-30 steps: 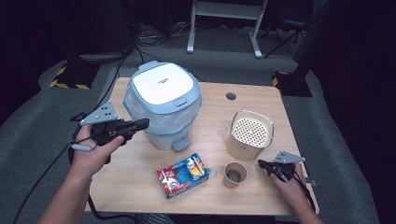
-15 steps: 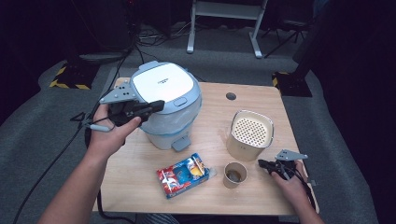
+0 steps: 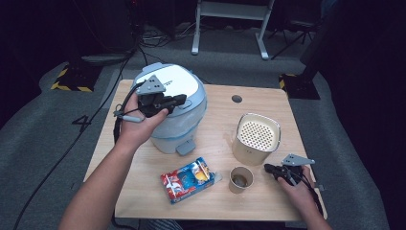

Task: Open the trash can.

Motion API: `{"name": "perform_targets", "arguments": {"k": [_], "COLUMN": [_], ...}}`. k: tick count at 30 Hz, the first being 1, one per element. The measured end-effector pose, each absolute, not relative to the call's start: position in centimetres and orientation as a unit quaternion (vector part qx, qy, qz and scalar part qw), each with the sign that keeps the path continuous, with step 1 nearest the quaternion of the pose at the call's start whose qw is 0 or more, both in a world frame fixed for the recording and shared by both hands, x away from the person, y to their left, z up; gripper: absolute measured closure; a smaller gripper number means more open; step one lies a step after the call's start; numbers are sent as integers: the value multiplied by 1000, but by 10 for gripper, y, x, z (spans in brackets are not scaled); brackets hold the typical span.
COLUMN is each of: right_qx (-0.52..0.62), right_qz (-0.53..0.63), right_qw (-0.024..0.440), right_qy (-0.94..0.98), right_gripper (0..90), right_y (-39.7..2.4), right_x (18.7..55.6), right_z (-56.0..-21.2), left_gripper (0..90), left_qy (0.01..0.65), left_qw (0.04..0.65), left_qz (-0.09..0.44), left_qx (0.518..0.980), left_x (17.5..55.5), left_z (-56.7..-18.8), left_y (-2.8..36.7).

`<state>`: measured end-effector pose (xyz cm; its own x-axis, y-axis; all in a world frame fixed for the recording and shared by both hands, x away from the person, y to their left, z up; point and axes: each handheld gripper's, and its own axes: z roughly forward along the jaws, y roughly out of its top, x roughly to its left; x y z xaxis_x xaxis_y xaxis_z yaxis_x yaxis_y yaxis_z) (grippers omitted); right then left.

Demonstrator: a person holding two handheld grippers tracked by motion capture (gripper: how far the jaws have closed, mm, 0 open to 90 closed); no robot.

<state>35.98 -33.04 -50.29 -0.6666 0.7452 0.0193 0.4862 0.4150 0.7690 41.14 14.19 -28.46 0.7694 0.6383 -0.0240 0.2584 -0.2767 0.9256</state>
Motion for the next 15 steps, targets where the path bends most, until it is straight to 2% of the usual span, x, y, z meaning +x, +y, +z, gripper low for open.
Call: {"name": "perform_targets", "arguments": {"k": [15], "right_qx": [373], "right_qz": [392], "right_qw": [163], "right_qy": [825], "right_gripper": [854], "right_y": [-331], "right_x": [360], "right_z": [-503], "left_gripper": [900], "left_qy": [293], "left_qw": [504], "left_qz": [183], "left_qx": [792], "left_x": [419], "left_z": [-288], "left_y": [134]}}
